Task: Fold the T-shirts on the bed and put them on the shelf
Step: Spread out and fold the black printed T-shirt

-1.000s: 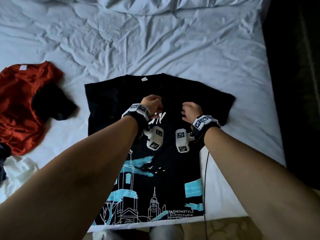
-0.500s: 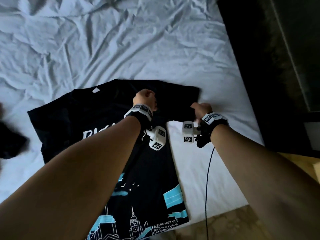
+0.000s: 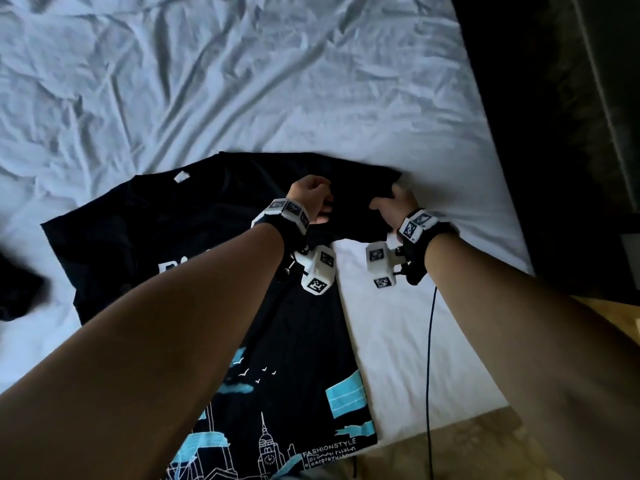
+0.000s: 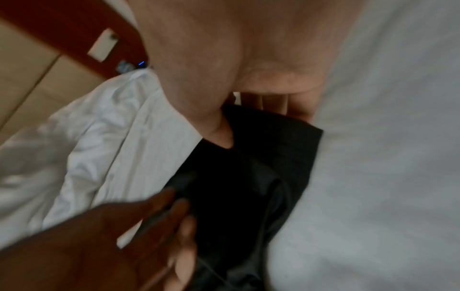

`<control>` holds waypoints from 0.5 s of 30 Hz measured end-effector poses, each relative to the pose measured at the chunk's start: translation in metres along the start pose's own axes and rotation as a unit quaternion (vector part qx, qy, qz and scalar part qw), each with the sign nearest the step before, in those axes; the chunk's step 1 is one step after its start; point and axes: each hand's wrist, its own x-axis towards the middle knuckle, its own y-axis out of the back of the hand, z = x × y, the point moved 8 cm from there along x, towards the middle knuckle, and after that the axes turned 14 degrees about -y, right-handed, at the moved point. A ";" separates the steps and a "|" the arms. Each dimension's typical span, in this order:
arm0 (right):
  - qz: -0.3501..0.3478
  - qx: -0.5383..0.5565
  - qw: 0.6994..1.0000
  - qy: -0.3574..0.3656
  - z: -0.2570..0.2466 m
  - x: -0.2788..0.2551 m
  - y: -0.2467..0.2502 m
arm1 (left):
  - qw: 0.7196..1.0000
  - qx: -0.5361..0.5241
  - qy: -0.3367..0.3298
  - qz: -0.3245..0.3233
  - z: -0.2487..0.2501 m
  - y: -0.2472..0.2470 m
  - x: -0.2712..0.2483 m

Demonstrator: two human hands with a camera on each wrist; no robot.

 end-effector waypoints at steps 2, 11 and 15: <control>0.033 -0.068 0.996 0.056 -0.017 -0.012 0.001 | 1.000 -0.014 0.001 -0.010 0.007 -0.003 -0.005; -0.174 0.058 0.977 0.108 -0.058 -0.083 -0.045 | 1.000 -0.002 -0.019 0.024 0.033 0.014 -0.029; -0.121 0.120 0.982 0.078 -0.050 -0.073 -0.043 | 0.980 0.175 -0.058 0.071 0.035 0.047 -0.029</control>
